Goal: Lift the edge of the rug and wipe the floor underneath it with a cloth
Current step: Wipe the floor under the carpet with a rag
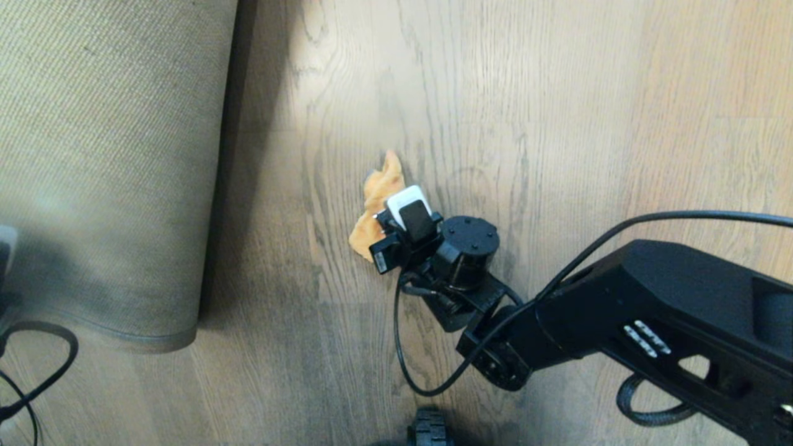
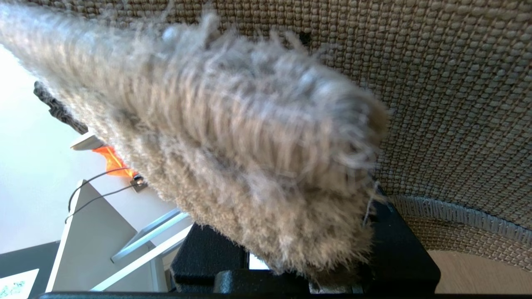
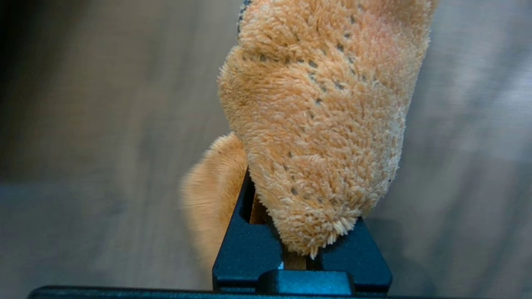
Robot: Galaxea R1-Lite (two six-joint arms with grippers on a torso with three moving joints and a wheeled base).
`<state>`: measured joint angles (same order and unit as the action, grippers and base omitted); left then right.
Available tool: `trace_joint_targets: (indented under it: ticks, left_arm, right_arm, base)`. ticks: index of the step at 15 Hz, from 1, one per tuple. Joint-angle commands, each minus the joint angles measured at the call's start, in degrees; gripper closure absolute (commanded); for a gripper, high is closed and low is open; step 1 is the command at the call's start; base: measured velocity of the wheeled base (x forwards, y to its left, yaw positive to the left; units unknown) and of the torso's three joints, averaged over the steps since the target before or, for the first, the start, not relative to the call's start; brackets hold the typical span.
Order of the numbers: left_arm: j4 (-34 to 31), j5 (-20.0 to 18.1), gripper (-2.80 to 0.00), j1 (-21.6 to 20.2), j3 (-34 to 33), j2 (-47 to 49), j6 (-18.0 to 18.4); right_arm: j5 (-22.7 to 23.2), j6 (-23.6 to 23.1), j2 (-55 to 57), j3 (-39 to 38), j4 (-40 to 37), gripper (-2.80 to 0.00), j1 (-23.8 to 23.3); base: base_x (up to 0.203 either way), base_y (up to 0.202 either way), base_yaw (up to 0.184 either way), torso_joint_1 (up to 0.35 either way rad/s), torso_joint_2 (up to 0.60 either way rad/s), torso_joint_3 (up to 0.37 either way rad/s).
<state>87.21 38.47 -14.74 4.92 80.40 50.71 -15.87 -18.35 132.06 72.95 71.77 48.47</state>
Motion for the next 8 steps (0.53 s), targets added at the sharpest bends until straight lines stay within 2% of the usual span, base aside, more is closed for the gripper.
trace_joint_targets:
  ticks: [1, 5, 8]
  left_arm:
    - [2.74, 0.2, 0.0, -0.03, 0.06, -0.06, 0.26]
    - [2.74, 0.2, 0.0, -0.03, -0.09, -0.06, 0.26]
    - [2.74, 0.2, 0.0, -0.03, -0.44, -0.15, 0.18]
  right_arm:
    - [-0.26, -0.11, 0.39, -1.92, 1.49, 0.0, 2.57]
    - [-1.26, -0.11, -0.24, -1.66, 1.87, 0.0, 2.04]
    - [-1.26, -0.11, -1.68, -0.67, 1.54, 0.0, -0.14]
  base:
    - [0.0, 0.0, 0.0, 0.0, 0.0, 0.0]
    - [0.0, 0.0, 0.0, 0.0, 0.0, 0.0]
    - [0.0, 0.0, 0.0, 0.0, 0.0, 0.0]
